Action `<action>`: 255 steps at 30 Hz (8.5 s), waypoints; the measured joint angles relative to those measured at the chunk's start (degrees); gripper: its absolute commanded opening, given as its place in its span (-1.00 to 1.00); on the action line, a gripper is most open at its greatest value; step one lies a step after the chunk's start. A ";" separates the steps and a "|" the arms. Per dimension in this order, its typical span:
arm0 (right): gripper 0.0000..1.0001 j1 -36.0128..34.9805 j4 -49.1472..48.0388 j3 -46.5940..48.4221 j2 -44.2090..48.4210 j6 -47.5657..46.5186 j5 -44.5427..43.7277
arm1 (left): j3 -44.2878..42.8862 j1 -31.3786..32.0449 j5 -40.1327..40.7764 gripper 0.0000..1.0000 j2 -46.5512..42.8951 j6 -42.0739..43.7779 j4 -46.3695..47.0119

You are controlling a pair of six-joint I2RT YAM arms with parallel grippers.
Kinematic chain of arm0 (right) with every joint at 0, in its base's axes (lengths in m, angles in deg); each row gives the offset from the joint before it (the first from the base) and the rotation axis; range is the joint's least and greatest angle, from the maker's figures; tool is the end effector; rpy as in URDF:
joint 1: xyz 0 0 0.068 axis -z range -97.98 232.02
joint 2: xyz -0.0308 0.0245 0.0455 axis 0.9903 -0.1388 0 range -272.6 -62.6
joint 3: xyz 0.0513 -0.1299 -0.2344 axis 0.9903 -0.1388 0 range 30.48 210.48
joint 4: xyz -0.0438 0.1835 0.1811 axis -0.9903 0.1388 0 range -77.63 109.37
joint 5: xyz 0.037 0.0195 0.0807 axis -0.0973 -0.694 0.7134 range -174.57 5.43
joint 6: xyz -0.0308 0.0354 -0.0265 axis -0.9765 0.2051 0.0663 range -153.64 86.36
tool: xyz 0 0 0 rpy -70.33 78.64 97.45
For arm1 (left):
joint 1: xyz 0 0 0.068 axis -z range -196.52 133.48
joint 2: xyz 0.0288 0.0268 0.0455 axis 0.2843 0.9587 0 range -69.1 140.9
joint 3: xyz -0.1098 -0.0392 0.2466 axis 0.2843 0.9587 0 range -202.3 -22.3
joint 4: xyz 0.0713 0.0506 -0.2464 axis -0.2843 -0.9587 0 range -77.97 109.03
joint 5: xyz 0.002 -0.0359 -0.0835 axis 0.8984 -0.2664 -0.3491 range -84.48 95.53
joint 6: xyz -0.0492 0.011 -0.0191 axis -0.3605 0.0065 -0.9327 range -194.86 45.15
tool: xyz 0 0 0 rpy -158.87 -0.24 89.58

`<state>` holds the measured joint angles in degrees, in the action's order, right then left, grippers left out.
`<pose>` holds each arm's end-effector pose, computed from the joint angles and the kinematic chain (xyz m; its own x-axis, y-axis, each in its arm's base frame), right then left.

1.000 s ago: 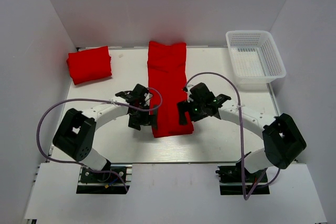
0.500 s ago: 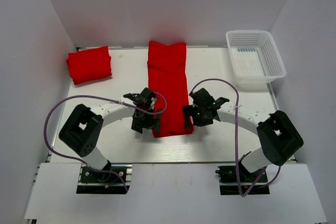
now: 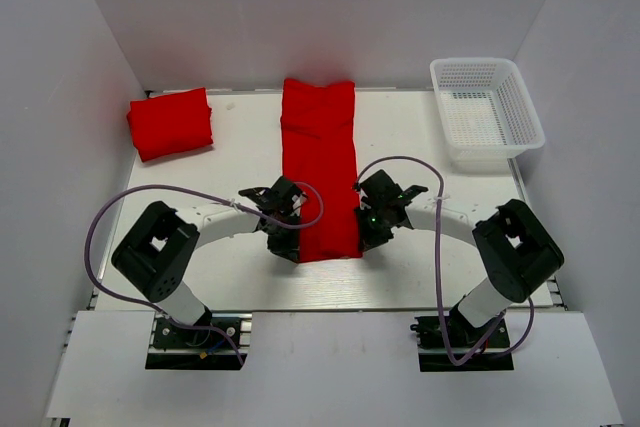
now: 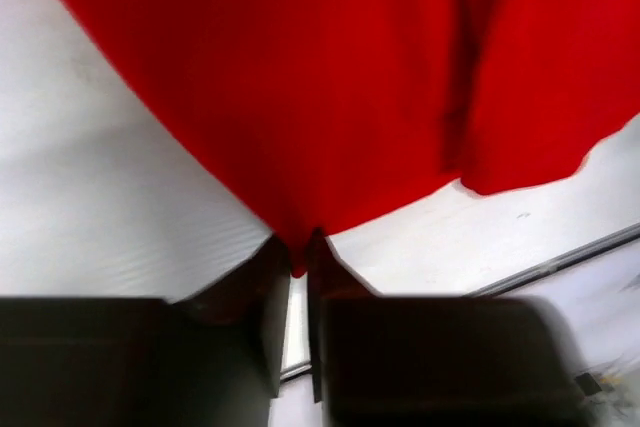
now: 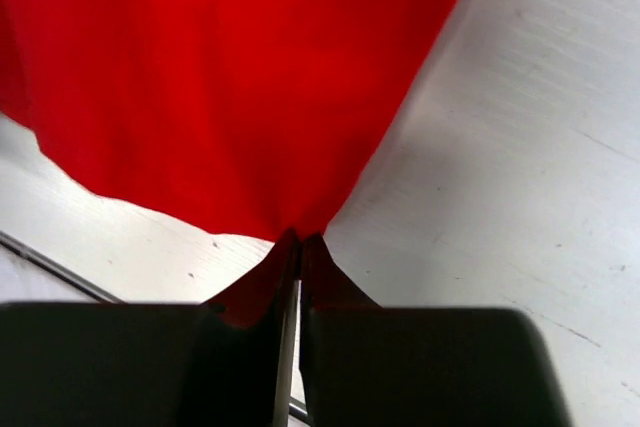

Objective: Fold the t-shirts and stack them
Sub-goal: Grab the bottom of the folded rectangular tshirt with both arms, then fold the folded rectangular tshirt in 1/3 of the way, then grab one side of the 2/3 rectangular tshirt with both arms, then fold the long partially folded tshirt into a neat square

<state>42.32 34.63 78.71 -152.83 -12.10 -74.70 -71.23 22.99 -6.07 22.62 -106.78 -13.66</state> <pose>0.2197 0.1903 0.1599 -0.8968 -0.2743 -0.3472 -0.3841 0.8721 0.3030 0.2083 -0.1810 0.1495 -0.9840 0.1400 -0.1098 0.1669 0.9400 -0.2976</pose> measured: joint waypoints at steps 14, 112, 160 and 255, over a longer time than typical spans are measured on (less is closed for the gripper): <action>-1.00 -0.02 -0.37 -1.97 7.65 0.50 1.11 | -0.50 0.79 -1.38 -1.00 -0.13 -2.19 -1.62; 0.81 20.41 -10.75 39.43 -19.41 -4.57 6.86 | -46.21 -27.28 -1.31 0.98 24.44 9.42 -3.37; -1.00 17.66 -17.38 18.67 -22.99 -1.84 16.15 | -18.21 -21.40 -7.63 -1.00 18.82 13.18 17.35; -1.00 24.63 -16.04 63.39 -43.39 -0.44 18.82 | -67.30 -27.15 -1.31 -1.00 41.64 1.92 1.64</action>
<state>66.95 18.59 142.09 -196.22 -12.54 -55.88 -138.53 -4.16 -7.38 64.26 -104.85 -12.02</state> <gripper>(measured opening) 0.011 0.023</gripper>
